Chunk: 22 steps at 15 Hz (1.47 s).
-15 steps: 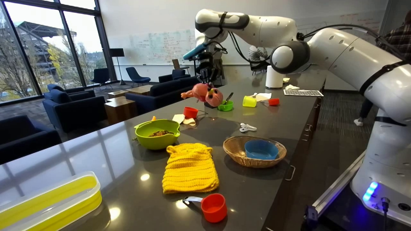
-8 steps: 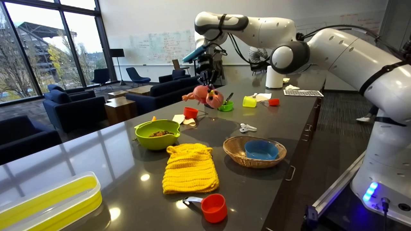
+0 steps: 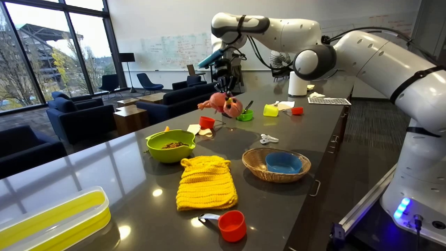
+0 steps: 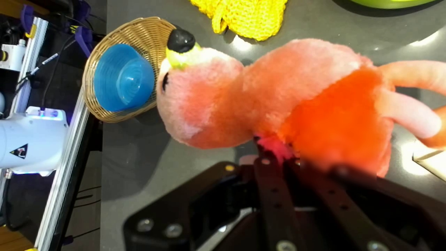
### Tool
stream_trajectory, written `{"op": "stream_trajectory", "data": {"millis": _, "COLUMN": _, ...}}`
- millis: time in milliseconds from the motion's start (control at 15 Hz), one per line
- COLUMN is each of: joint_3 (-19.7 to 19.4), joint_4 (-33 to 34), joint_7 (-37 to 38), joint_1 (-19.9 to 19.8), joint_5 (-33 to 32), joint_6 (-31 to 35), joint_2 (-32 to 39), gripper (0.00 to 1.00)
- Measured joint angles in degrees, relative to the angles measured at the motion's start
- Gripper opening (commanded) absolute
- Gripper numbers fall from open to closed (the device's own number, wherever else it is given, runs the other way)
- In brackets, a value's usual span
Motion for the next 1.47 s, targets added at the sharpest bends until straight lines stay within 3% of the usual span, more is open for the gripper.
{"op": "stream_trajectory", "data": {"millis": 67, "joint_3": 0.00, "joint_4": 0.24, "joint_7": 0.00, "joint_1": 0.04, "joint_5": -0.09, "joint_6": -0.07, "joint_2": 0.21, "gripper": 0.01}}
{"op": "stream_trajectory", "data": {"millis": 133, "joint_3": 0.00, "joint_4": 0.63, "joint_7": -0.08, "joint_1": 0.04, "joint_5": -0.11, "joint_6": -0.32, "joint_2": 0.56, "gripper": 0.19}}
{"op": "stream_trajectory", "data": {"millis": 200, "joint_3": 0.00, "joint_4": 0.90, "joint_7": -0.10, "joint_1": 0.04, "joint_5": -0.11, "joint_6": -0.45, "joint_2": 0.99, "gripper": 0.31}}
{"op": "stream_trajectory", "data": {"millis": 400, "joint_3": 0.00, "joint_4": 1.73, "joint_7": -0.77, "joint_1": -0.08, "joint_5": -0.11, "joint_6": -0.52, "joint_2": 2.51, "gripper": 0.47}}
{"op": "stream_trajectory", "data": {"millis": 867, "joint_3": 0.09, "joint_4": 3.85, "joint_7": -4.38, "joint_1": -1.12, "joint_5": -1.18, "joint_6": -1.68, "joint_2": 4.04, "gripper": 0.97}}
{"op": "stream_trajectory", "data": {"millis": 1200, "joint_3": -2.35, "joint_4": 4.65, "joint_7": -17.42, "joint_1": 0.72, "joint_5": -10.60, "joint_6": -15.06, "joint_2": 0.64, "gripper": 1.00}}
{"op": "stream_trajectory", "data": {"millis": 1467, "joint_3": -4.83, "joint_4": 4.68, "joint_7": -28.21, "joint_1": 4.88, "joint_5": -21.12, "joint_6": -25.53, "joint_2": -2.02, "gripper": 1.00}}
